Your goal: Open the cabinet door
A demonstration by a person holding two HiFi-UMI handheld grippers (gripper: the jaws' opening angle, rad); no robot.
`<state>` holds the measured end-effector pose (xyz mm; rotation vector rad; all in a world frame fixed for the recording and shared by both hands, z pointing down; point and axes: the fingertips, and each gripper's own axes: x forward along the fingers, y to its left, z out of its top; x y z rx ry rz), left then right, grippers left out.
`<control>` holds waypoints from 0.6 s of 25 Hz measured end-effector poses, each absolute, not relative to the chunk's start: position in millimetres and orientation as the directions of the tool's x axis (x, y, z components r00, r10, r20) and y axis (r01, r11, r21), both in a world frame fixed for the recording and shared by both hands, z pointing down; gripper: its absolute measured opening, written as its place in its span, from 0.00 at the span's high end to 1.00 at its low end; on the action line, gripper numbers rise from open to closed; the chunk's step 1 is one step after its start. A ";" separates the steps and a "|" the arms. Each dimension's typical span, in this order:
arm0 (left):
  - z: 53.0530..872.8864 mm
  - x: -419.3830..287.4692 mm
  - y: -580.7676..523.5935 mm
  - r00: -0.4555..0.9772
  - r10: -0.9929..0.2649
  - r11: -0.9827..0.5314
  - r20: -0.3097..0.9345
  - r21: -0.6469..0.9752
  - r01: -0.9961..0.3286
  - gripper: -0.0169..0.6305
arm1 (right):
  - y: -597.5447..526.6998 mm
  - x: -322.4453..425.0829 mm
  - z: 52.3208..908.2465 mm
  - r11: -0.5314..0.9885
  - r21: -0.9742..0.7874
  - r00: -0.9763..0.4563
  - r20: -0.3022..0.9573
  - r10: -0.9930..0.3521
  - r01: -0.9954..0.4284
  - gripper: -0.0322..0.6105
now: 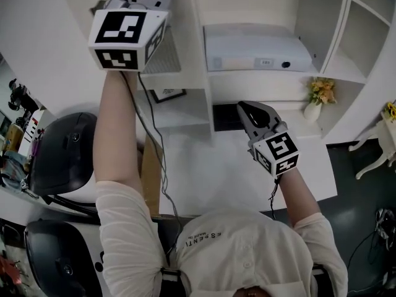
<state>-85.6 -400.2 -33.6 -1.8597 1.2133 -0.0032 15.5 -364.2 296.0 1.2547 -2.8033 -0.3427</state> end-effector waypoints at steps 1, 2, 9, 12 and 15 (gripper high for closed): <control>-33.7 -85.5 -395.2 0.533 -0.730 -0.138 -0.428 -0.671 -0.728 0.84 | -362.3 13.0 295.8 0.651 0.222 -0.674 -0.045 -0.737 -0.726 0.93; -33.1 -85.8 -390.5 0.543 -0.725 -0.149 -0.423 -0.674 -0.724 0.84 | -360.0 10.4 296.0 0.656 0.223 -0.680 -0.046 -0.732 -0.721 0.93; -31.7 -96.2 -356.6 0.582 -0.713 -0.221 -0.392 -0.662 -0.716 0.84 | -336.4 -8.8 292.3 0.678 0.223 -0.706 -0.079 -0.704 -0.701 0.93; -31.6 -102.9 -340.5 0.590 -0.711 -0.241 -0.384 -0.655 -0.716 0.84 | -325.2 -14.7 292.2 0.689 0.227 -0.719 -0.083 -0.690 -0.688 0.93; -31.4 -110.0 -325.1 0.591 -0.710 -0.255 -0.384 -0.641 -0.724 0.85 | -318.0 -18.4 291.2 0.700 0.222 -0.728 -0.086 -0.680 -0.679 0.93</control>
